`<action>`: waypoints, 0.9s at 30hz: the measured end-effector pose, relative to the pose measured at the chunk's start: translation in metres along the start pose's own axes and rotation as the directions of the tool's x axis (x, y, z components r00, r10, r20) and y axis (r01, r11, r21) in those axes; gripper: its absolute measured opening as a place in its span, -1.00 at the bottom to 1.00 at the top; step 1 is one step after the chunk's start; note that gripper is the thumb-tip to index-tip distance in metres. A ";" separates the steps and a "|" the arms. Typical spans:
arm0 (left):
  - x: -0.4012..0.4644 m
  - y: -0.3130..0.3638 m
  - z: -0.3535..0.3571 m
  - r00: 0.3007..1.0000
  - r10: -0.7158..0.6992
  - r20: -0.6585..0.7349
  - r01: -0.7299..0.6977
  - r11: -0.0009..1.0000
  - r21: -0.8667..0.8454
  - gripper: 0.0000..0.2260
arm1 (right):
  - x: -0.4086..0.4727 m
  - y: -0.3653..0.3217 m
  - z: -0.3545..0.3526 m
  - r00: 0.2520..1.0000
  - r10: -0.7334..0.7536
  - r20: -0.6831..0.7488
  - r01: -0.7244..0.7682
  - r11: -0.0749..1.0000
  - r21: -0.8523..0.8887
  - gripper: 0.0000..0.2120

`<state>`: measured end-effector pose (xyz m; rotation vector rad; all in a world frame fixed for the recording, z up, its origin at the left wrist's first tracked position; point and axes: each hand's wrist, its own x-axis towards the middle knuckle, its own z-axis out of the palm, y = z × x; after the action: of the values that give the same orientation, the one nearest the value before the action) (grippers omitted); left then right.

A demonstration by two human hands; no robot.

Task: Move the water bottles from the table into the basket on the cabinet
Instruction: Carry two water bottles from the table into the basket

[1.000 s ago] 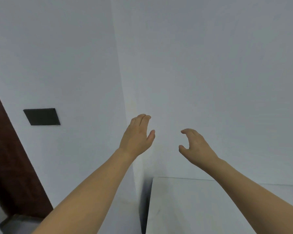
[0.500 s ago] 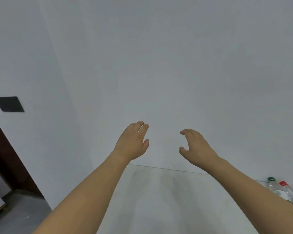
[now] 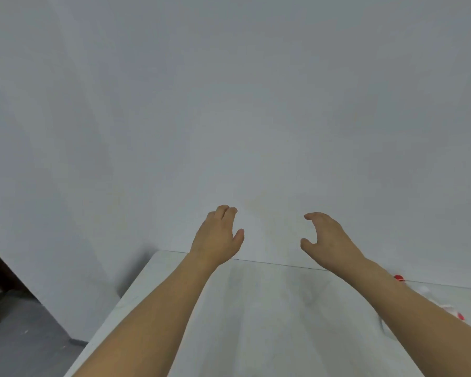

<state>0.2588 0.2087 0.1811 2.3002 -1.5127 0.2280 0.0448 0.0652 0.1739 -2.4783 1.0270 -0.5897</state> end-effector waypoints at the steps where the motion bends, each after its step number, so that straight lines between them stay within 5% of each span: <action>1: 0.002 0.017 0.009 1.000 0.013 0.020 -0.014 0.999 0.029 -0.53 | 0.000 0.022 -0.006 1.000 0.026 0.011 -0.026 1.000 0.009 -0.44; 6: 0.005 0.092 0.044 0.994 -0.020 0.104 0.006 0.992 0.129 -0.54 | -0.004 0.119 -0.032 0.987 0.106 0.121 -0.113 0.993 0.046 -0.42; 15: 0.018 0.192 0.118 0.949 -0.236 0.208 0.260 0.961 -0.094 -0.52 | -0.005 0.257 -0.063 0.940 0.274 0.201 -0.294 0.953 0.077 -0.41; 27: 0.052 0.312 0.339 0.709 -0.361 0.606 0.579 0.789 -0.208 -0.37 | -0.007 0.424 0.014 0.737 0.545 0.399 -0.638 0.756 0.147 -0.46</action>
<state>-0.0279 -0.0793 -0.0429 2.4154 -0.9547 -0.8637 -0.1923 -0.2044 -0.0519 -1.7603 1.3945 -0.0814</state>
